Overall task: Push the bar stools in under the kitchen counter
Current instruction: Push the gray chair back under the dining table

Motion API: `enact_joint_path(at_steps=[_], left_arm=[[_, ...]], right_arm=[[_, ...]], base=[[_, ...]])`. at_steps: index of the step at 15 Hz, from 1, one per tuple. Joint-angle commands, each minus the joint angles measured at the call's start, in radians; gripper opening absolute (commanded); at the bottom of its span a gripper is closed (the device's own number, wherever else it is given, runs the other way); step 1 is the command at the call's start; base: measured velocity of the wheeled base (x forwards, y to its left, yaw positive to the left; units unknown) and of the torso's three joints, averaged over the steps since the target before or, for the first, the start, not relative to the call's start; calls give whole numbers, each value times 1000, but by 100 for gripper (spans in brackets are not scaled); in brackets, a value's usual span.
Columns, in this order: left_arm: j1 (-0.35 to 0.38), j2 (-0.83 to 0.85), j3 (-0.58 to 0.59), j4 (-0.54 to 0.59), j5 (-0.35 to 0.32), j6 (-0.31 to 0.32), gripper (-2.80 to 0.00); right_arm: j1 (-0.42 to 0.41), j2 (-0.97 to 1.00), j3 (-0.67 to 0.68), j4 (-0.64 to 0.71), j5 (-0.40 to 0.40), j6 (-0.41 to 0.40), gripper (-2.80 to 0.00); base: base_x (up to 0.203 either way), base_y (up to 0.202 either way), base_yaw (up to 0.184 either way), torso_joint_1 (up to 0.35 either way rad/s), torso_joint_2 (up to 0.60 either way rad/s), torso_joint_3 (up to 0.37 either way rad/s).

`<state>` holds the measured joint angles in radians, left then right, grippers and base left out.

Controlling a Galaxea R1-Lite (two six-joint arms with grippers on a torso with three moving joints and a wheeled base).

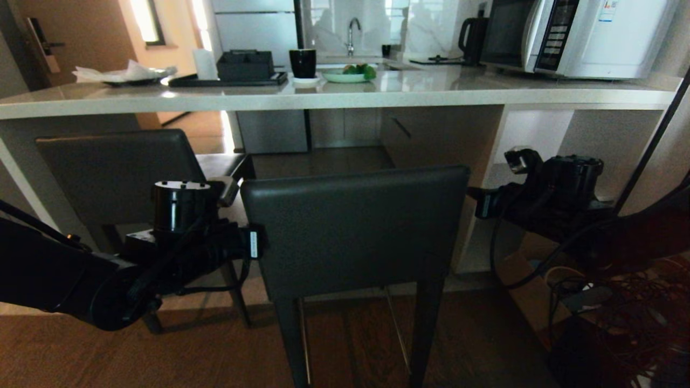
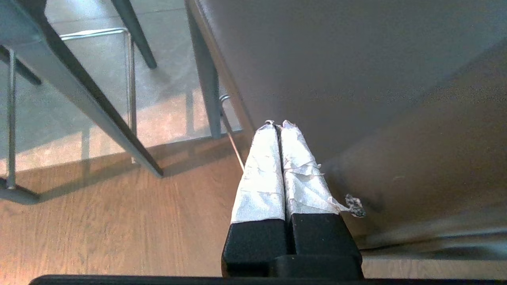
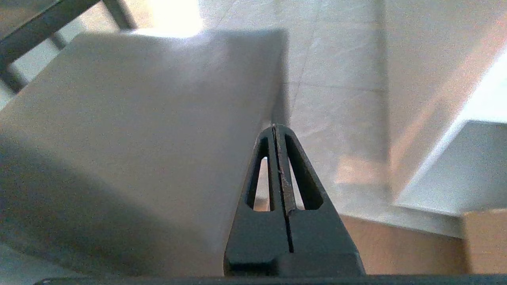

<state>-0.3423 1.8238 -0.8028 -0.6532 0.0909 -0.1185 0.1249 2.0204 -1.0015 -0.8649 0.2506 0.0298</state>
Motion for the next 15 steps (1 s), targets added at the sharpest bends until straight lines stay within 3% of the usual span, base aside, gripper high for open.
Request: enact_joint_path(at_steps=[1, 15], left_arm=[[-1, -5, -4, -5, 0, -7, -280], [-12, 32, -56, -5, -1, -12, -280]], right_arm=[[24, 6, 15, -6, 5, 1, -280], [162, -60, 92, -25, 33, 1, -280]], base=[[0, 0, 0, 0, 0, 0], [0, 0, 0, 0, 0, 0]])
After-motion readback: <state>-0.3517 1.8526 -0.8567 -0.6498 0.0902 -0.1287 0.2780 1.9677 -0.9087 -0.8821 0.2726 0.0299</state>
